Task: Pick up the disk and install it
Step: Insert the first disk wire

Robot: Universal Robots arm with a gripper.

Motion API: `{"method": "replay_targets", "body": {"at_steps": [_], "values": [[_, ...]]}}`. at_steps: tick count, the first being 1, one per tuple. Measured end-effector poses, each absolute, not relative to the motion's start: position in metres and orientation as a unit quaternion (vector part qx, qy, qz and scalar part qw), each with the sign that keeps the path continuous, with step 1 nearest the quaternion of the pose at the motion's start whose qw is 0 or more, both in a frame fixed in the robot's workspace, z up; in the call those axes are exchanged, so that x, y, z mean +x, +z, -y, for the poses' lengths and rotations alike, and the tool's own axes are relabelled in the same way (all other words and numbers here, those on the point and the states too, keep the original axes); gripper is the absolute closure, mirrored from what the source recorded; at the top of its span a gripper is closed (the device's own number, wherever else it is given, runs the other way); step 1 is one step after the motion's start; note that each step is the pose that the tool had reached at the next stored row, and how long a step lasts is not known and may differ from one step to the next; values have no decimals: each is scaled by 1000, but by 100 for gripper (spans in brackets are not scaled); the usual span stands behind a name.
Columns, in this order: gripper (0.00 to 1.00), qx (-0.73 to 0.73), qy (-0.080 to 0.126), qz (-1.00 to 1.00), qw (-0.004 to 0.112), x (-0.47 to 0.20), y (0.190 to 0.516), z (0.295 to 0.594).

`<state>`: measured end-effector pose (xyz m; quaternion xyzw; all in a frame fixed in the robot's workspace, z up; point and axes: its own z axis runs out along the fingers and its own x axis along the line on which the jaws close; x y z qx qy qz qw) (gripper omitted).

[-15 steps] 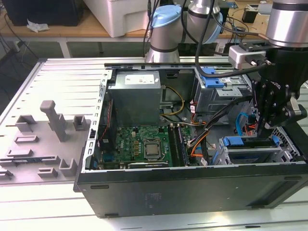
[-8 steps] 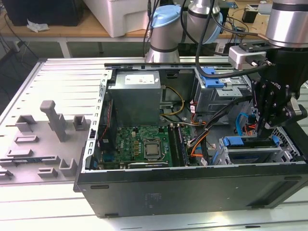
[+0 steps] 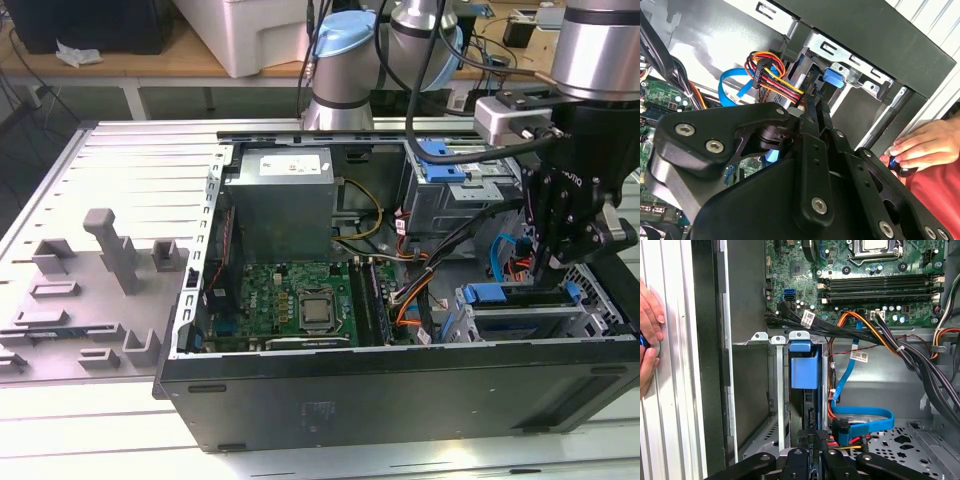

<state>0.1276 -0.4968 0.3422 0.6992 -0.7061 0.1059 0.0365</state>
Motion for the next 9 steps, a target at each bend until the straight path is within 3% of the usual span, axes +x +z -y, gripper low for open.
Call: {"method": "replay_targets", "body": {"at_steps": [9], "values": [[83,699,106,706,37,128,340,497]]}}
